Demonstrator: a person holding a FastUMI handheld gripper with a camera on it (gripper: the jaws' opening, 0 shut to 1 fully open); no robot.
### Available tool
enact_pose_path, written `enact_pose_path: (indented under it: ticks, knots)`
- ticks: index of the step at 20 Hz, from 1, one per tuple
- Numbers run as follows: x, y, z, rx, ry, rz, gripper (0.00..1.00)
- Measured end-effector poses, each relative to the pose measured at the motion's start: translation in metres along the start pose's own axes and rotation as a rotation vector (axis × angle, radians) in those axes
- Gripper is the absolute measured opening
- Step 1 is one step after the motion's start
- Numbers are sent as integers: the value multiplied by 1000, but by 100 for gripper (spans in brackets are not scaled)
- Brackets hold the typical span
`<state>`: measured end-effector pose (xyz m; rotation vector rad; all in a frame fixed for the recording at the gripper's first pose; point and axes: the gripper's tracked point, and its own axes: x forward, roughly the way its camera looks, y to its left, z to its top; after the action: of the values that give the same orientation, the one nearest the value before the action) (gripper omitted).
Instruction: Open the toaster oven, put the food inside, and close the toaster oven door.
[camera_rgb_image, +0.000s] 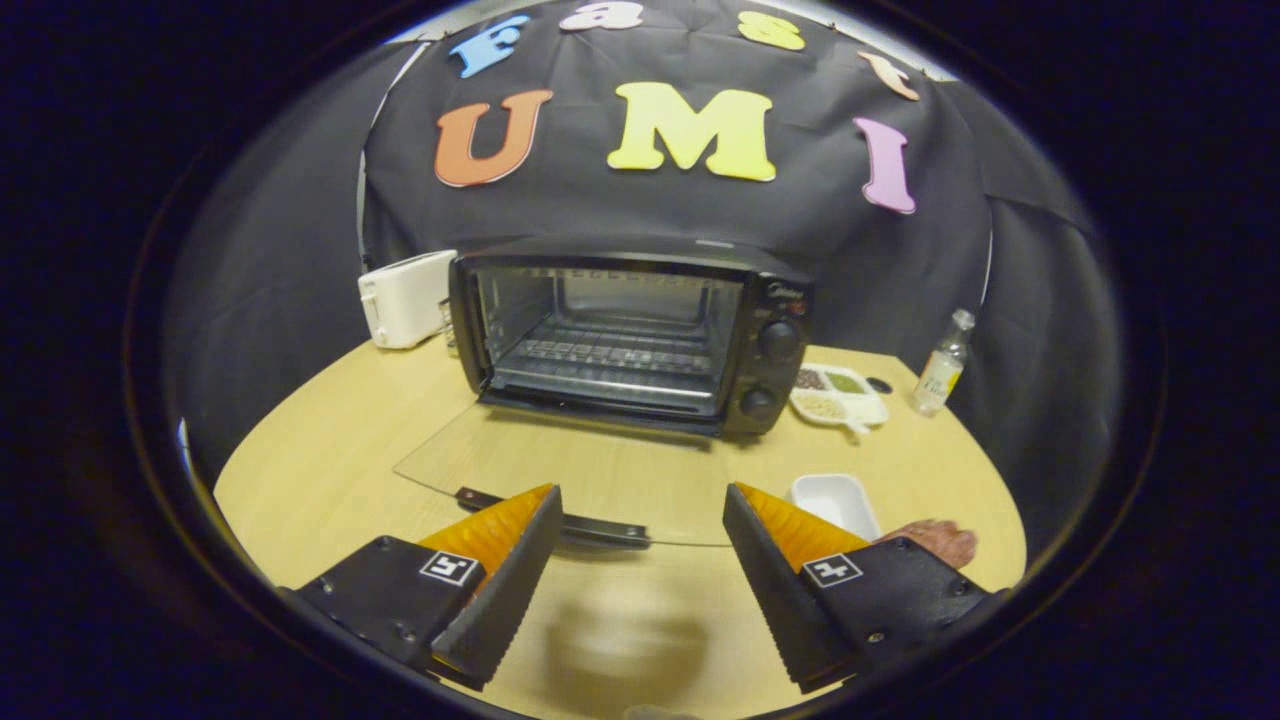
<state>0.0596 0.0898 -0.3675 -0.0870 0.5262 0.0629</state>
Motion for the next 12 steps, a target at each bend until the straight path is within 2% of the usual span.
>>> enact_pose_path:
  ticks: [4,7,9,11,12]
  knots:
    - [-19,-97,9,22,-8,-69,100]
    - [-25,-161,-11,41,57,-82,100]
    - [-25,-188,-28,63,114,-47,100]
    - [-22,-197,-46,85,178,31,100]
    - [-19,-198,-55,99,214,73,97]
